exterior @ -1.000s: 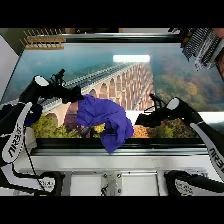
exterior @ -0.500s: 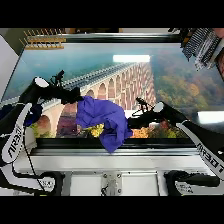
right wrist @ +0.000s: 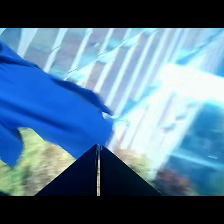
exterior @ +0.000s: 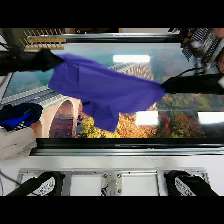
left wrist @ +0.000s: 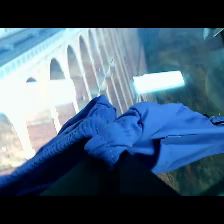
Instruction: Fold the clothes and pants, and hang the long-sleeved shirts on hangers.
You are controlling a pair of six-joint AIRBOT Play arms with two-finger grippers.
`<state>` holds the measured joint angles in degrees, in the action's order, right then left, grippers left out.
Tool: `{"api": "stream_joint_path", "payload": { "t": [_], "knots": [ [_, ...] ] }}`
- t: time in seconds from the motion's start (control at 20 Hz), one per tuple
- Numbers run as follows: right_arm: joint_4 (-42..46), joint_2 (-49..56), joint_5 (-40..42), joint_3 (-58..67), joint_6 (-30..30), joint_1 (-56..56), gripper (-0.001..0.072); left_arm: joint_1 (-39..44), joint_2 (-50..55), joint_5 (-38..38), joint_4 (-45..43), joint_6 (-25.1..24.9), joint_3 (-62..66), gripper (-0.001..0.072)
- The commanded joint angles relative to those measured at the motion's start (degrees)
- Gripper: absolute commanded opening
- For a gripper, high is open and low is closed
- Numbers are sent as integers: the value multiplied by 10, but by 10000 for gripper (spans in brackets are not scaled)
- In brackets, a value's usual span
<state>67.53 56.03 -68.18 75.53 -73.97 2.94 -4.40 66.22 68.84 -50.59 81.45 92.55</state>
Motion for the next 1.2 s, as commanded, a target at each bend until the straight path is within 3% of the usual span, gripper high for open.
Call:
{"api": "stream_joint_path", "payload": {
  "t": [0.0,0.35,0.5,0.7,0.8,0.95,1.15],
  "knots": [
    [10,-118,13,50,-13,55,3,26,-118,11,7,0,34,16],
    [-9,-208,73,49,-56,69,3,157,-221,-37,6,23,33,16],
    [-9,-197,73,49,-56,69,3,210,-186,-37,7,38,33,16],
    [-7,-177,73,49,-56,69,4,294,-119,-97,10,64,33,16],
    [-7,-166,65,49,-66,69,4,315,-104,-90,4,97,9,16],
    [-7,-136,3,48,-80,69,5,295,-132,-115,-71,179,-136,16],
    [-9,-61,-55,15,-86,69,17,205,-135,-181,-109,184,-361,16]
  ]
}}
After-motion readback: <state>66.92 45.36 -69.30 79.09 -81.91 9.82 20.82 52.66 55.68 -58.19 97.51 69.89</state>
